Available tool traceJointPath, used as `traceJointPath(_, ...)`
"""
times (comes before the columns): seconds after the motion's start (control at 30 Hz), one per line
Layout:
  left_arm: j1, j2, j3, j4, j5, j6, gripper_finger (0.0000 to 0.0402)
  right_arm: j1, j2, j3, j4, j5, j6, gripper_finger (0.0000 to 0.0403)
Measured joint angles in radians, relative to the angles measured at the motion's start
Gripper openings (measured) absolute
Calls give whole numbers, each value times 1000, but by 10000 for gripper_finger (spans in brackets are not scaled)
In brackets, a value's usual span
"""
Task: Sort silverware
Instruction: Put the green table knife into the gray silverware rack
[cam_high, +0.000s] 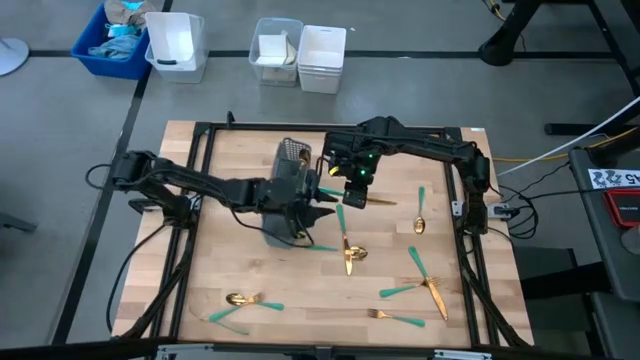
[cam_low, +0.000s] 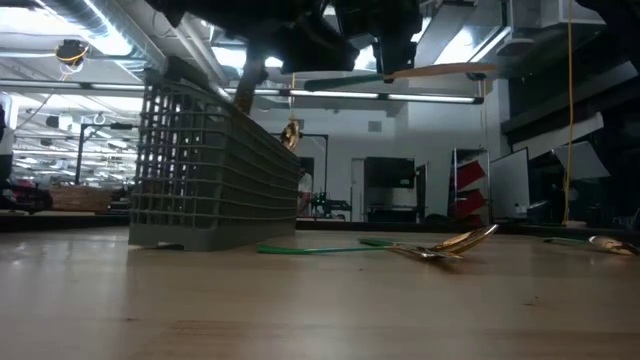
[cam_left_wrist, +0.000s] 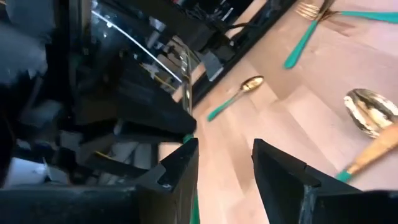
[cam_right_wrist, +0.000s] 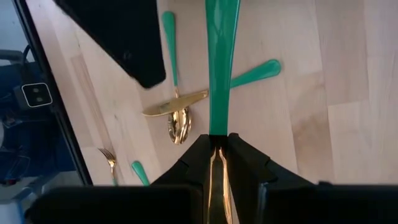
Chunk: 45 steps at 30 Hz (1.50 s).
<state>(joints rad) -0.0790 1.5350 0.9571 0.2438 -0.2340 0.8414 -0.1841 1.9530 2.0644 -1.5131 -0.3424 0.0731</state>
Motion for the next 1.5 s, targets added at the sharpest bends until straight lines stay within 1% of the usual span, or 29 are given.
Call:
traceJointPath(0.13,-8,16,1,37,-34,8,141,0,0,0,2,0,0,49)
traceJointPath(0.47,-8,15,0,34,-44,-8,141,0,0,0,3,0,0,49)
traceJointPath(0.67,-31,15,0,33,-62,-5,141,0,0,0,3,0,0,49)
traceJointPath(1.1,-104,15,0,34,-201,8,141,0,1,0,3,0,0,49)
traceJointPath(1.33,-132,-6,-3,20,-313,45,141,0,1,0,2,0,0,49)
traceJointPath(1.5,-142,-40,-4,18,-319,45,141,0,1,0,2,0,0,49)
